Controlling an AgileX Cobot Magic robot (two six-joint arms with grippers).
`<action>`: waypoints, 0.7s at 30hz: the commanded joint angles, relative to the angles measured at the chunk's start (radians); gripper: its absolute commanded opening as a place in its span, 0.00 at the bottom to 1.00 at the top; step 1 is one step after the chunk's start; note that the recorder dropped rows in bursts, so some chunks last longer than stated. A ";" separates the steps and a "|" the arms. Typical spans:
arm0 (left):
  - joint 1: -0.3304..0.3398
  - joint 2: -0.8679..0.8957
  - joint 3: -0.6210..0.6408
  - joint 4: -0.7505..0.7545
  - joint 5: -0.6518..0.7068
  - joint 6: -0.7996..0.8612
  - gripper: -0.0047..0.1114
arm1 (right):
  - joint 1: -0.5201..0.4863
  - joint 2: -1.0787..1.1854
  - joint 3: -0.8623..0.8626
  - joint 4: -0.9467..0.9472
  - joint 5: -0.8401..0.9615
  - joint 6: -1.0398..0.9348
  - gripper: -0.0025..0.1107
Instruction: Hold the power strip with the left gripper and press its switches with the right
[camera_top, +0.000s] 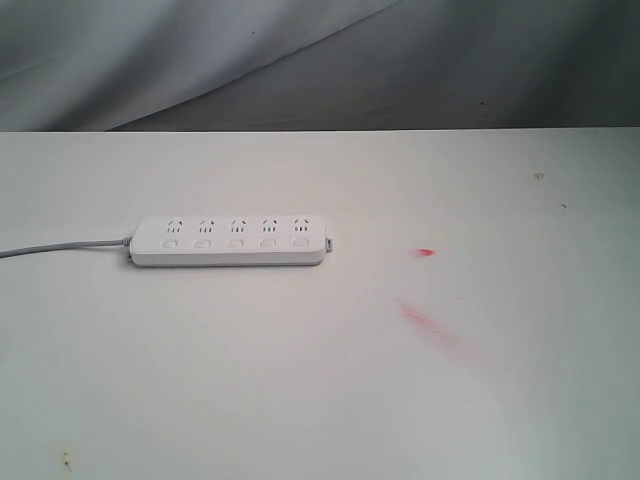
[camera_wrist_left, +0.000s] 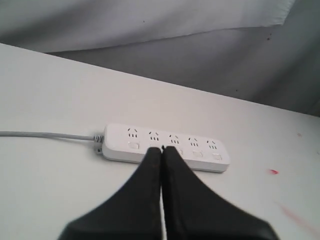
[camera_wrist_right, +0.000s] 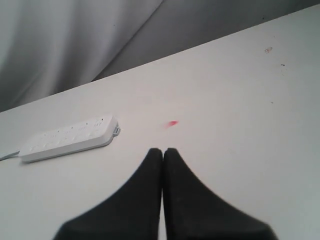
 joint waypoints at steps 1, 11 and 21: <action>0.000 -0.118 0.077 -0.011 -0.019 0.016 0.04 | 0.000 -0.011 0.068 -0.077 -0.035 0.071 0.02; 0.000 -0.306 0.165 -0.256 -0.008 0.254 0.04 | 0.000 -0.011 0.089 -0.168 -0.026 0.121 0.02; -0.085 -0.353 0.237 -0.475 0.030 0.540 0.04 | 0.000 -0.011 0.089 -0.166 -0.026 0.133 0.02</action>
